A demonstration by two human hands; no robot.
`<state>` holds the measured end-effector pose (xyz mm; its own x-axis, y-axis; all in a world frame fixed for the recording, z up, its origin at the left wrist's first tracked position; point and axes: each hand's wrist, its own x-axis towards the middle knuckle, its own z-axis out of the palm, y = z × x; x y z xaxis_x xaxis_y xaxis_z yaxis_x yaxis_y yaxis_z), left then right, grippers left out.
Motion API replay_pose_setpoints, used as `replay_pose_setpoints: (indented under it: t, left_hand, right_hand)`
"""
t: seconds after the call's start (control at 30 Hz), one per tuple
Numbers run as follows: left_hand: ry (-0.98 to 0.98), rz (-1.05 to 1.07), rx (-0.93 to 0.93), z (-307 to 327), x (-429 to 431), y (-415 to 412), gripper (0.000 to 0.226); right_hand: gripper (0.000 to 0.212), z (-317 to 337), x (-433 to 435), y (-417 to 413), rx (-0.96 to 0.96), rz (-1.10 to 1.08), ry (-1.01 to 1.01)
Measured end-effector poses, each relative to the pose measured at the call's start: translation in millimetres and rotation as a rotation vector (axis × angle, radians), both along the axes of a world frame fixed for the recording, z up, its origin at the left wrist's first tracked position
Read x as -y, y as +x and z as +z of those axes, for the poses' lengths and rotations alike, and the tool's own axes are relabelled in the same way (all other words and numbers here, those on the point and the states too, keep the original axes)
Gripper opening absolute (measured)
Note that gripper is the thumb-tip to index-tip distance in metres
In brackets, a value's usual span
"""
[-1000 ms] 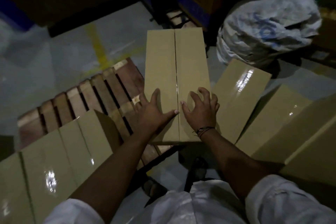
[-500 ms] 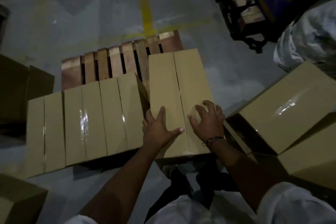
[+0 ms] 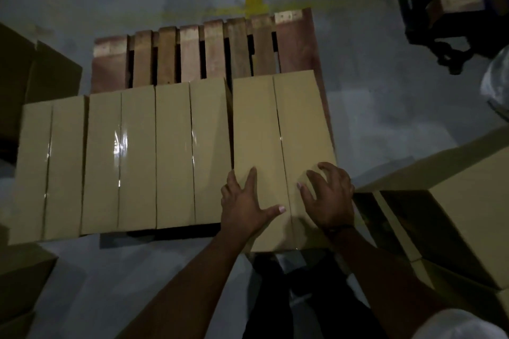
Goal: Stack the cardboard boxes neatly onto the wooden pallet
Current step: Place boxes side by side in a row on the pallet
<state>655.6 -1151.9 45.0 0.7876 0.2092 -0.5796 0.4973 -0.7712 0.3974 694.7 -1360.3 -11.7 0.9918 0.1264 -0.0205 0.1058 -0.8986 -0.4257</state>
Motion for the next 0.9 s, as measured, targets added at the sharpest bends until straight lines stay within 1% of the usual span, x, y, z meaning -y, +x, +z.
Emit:
replay_pose_setpoints:
  t: [0.1, 0.17, 0.33, 0.47, 0.53, 0.63, 0.7, 0.77, 0.83, 0.9]
  left_hand:
    - [-0.008, 0.030, 0.018, -32, -6, -1, 0.125]
    - [0.001, 0.039, 0.052, -51, -8, 0, 0.123]
    - [-0.005, 0.056, 0.155, -86, -17, 11, 0.121]
    - [0.007, 0.050, 0.171, -104, -30, 22, 0.119]
    - [0.018, 0.039, 0.170, -111, -38, 27, 0.118]
    - [0.018, -0.027, 0.109, -123, -50, 31, 0.118]
    - [0.028, -0.092, 0.057, -130, -57, 30, 0.116]
    - [0.045, -0.167, 0.053, -136, -63, 29, 0.110]
    - [0.058, -0.234, 0.056, -139, -67, 27, 0.104]
    - [0.080, -0.279, 0.055, -142, -68, 25, 0.103]
  right_hand:
    - [0.032, -38, -5, 7, 0.135, 0.046, 0.034]
    - [0.029, -55, -8, 14, 0.188, 0.054, 0.032]
    - [0.027, -84, -16, 30, 0.243, 0.055, 0.034]
    - [0.024, -92, -28, 39, 0.269, 0.070, 0.080]
    - [0.025, -97, -36, 43, 0.198, 0.066, 0.082]
    - [0.035, -105, -43, 47, -0.067, 0.022, 0.080]
    - [0.045, -112, -42, 48, -0.216, 0.048, 0.084]
    - [0.055, -115, -40, 51, -0.347, 0.079, 0.117]
    - [0.061, -114, -37, 54, -0.450, 0.060, 0.159]
    - [0.063, -111, -36, 57, -0.489, 0.057, 0.165]
